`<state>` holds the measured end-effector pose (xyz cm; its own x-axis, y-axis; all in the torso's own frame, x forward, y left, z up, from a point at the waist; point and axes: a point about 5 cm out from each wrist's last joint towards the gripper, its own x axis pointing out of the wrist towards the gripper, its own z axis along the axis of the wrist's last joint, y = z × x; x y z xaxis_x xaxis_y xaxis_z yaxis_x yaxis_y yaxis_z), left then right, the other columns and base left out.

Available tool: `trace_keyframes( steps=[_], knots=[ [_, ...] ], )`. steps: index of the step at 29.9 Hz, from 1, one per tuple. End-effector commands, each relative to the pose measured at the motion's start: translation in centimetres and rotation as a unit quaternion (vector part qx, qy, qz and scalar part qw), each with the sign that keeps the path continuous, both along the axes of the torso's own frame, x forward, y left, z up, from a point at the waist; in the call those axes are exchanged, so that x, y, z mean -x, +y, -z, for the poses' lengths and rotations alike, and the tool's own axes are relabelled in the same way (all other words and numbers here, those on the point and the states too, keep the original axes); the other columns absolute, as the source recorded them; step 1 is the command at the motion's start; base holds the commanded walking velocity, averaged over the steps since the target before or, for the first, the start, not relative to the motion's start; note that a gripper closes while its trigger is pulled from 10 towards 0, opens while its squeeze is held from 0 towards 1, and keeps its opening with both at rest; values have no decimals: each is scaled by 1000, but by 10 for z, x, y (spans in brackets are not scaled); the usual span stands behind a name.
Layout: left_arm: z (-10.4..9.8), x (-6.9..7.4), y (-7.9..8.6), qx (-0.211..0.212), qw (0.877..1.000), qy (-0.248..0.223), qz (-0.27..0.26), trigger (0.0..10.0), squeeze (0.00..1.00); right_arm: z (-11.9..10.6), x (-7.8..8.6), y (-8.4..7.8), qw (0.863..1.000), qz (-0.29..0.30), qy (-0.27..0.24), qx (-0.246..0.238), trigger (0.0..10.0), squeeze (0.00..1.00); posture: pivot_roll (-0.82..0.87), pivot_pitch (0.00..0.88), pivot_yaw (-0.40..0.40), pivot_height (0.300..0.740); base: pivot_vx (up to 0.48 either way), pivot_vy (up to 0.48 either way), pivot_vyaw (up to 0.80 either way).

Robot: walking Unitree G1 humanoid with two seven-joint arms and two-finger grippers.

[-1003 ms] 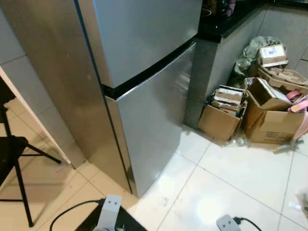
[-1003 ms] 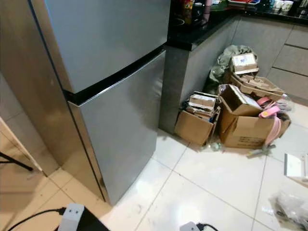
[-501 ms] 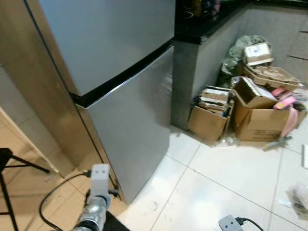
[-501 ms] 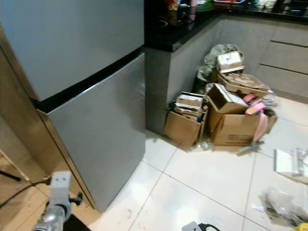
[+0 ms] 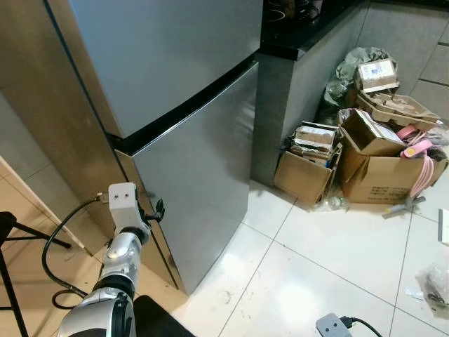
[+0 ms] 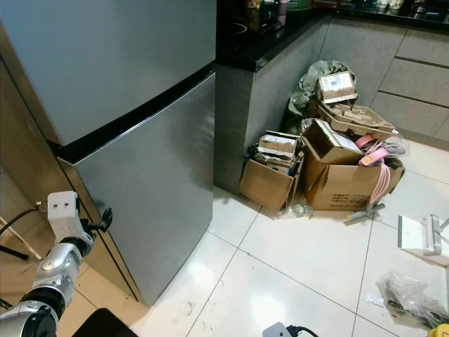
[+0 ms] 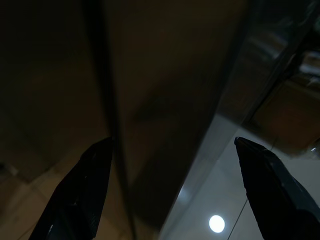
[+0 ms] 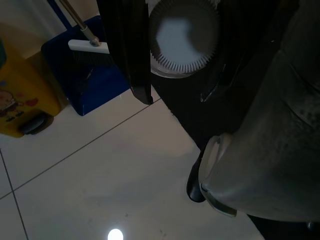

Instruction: Restocking fridge

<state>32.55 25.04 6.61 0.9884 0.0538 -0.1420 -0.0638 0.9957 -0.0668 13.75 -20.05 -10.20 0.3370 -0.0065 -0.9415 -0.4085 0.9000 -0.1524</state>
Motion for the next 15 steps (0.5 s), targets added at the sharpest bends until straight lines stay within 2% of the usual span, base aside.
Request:
trace_keyframes(
  steps=[1,4,11,12,13,14,15],
  knots=[
    [-11,-2,11,-6,1000,-23,-7,10000,1000,0,2,-3,1000,0,5,5,10000,0,-87,0,2,740,0,0,0],
    [-33,-14,7,-3,997,-70,26,10000,1000,0,2,-7,1000,0,5,8,10000,0,-88,0,-1,740,0,0,0],
    [-33,-14,7,-3,997,-70,26,10000,1000,0,2,-7,1000,0,5,8,10000,0,-88,0,-1,740,0,0,0],
    [-42,-19,5,-10,995,-87,38,10000,1000,-1,2,-8,1000,0,5,9,10000,0,-88,0,-1,740,0,0,0],
    [-61,-27,5,-24,991,-119,56,10000,0,-1,3,-8,1000,-1,5,10,10000,0,-91,0,-3,740,0,0,0],
    [-61,-27,5,-24,991,-119,56,10000,0,-1,3,-8,1000,-1,5,10,10000,0,-91,0,-3,740,0,0,0],
    [-77,-32,6,-43,986,-143,70,10000,0,0,3,-8,1000,-3,5,11,10000,0,-90,0,-4,740,0,0,0]
  ],
)
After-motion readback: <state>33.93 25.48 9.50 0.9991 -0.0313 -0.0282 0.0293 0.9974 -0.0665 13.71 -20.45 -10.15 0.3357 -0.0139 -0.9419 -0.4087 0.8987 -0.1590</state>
